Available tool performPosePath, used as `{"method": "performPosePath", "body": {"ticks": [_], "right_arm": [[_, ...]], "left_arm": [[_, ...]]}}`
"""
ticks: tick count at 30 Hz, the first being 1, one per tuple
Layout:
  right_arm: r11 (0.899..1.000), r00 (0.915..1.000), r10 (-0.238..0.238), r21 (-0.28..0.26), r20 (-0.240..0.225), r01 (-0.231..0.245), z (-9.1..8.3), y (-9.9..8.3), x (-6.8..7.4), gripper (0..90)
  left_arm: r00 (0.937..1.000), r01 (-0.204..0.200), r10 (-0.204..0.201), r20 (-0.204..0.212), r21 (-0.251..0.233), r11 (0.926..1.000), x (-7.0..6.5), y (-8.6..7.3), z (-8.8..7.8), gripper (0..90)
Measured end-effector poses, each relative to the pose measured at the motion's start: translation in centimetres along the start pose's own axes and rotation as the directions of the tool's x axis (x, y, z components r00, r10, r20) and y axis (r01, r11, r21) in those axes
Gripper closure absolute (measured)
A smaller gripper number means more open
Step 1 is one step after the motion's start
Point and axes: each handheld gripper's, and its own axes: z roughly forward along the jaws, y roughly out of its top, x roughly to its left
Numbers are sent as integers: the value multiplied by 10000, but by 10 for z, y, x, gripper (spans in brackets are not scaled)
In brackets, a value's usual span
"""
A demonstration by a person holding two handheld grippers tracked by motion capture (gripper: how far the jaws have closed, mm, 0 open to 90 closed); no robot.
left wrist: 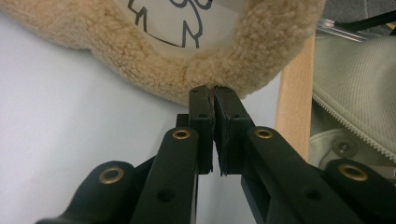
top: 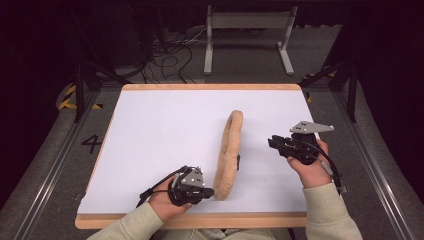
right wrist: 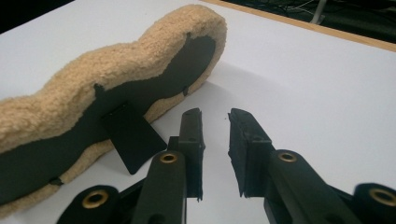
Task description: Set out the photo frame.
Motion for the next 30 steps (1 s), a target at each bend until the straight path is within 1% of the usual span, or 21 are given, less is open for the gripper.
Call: {"method": "performPosePath", "body": {"ticks": [2,3,4,5,9,11,14,16,18,20,23,24,26,27,28,30], "right_arm": [[10000,10000,2,28,-76,-2,0,1,2,737],[10000,9998,34,-32,-185,-34,0,2,3,723],[9998,9996,-23,-189,-264,18,0,2,4,702],[9997,9996,-104,-234,-270,97,0,3,5,700],[9996,9981,218,162,-577,-209,-1,7,9,648],[9993,9975,320,220,-630,-307,0,8,11,603],[9989,9969,374,292,-698,-355,0,11,16,563],[9988,9961,401,303,-786,-378,0,12,19,557],[9984,9951,506,294,-845,-482,0,14,22,544],[9974,9926,695,266,-998,-672,1,17,26,528],[9960,9918,802,475,-999,-757,3,23,34,472],[9960,9918,802,475,-999,-757,3,23,34,472],[9938,9892,1011,561,-1059,-955,5,30,39,374],[9930,9881,1099,557,-1080,-1044,7,32,42,343],[9925,9874,1154,537,-1083,-1101,8,35,44,317],[9921,9872,1158,610,-1099,-1096,11,40,49,300]], "left_arm": [[10000,-47,47,71,-11,10000,-1,2,3,858],[9999,-70,70,83,6,10000,-2,3,4,856],[9999,-103,103,107,-21,9999,-3,4,5,855],[9999,-107,108,132,-29,9999,-3,5,6,854],[9995,-136,138,269,-82,9999,-4,9,12,847],[9994,-179,183,303,-126,9998,-6,12,15,845],[9992,-241,245,308,-125,9996,-7,14,18,840],[9993,-226,229,300,-91,9997,-6,13,17,828],[9995,-198,200,261,-51,9998,-5,12,15,816],[9996,-167,168,207,-77,9998,-4,11,12,810],[9999,-79,81,134,-161,9998,-1,10,8,797],[10000,54,-52,80,-258,9997,1,9,5,797],[9998,200,-201,-17,-387,9990,5,6,-1,784],[9996,278,-281,-75,-455,9986,7,5,-4,780],[9993,335,-343,-148,-510,9981,9,4,-7,772],[9984,396,-421,-370,-664,9970,14,2,-14,764]]}}
